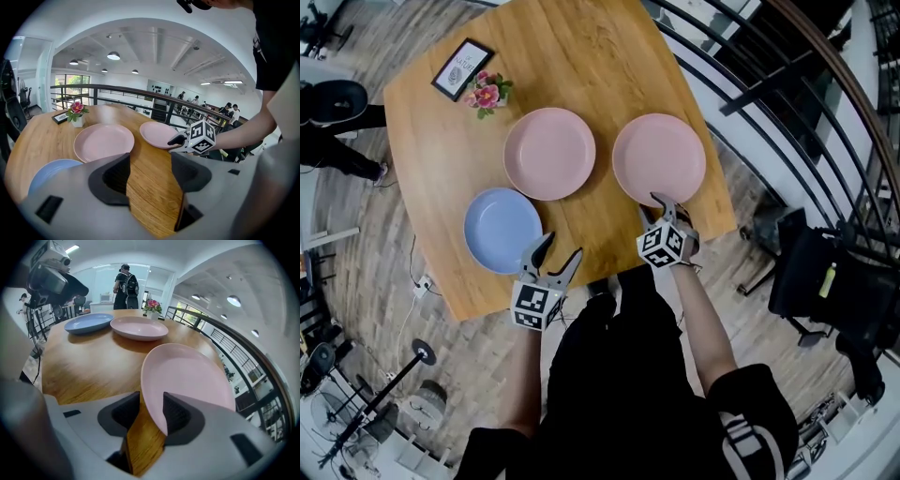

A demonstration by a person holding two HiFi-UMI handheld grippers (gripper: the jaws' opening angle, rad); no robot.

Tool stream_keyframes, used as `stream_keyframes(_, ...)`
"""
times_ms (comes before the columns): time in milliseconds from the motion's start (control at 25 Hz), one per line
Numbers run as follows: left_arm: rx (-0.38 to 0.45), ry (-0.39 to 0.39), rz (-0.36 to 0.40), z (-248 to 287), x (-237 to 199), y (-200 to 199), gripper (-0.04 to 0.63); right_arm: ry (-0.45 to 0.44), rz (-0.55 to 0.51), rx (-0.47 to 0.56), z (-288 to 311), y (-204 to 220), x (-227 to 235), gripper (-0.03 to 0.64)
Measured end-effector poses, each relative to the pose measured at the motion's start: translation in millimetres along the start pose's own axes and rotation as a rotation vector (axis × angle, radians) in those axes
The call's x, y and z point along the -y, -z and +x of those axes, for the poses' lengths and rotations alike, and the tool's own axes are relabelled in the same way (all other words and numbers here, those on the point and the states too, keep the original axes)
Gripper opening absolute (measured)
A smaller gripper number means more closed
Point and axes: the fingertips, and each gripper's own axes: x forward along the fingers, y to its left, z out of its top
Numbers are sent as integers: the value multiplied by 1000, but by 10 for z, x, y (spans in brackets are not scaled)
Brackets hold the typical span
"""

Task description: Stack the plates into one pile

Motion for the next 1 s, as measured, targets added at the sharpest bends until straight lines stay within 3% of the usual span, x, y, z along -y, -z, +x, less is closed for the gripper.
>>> stream_keyframes(400,35,-17,4,-80,18,-14,288,60,-222,-68,64,63,-39,57)
stream_keyframes(680,68,-30,11,-195,11,-77,288,85,-281,-41,-114,-74,-65,25)
stream_keyframes(1000,89,-30,27,-267,19,-217,288,87,-259,-26,-221,-188,-12,21)
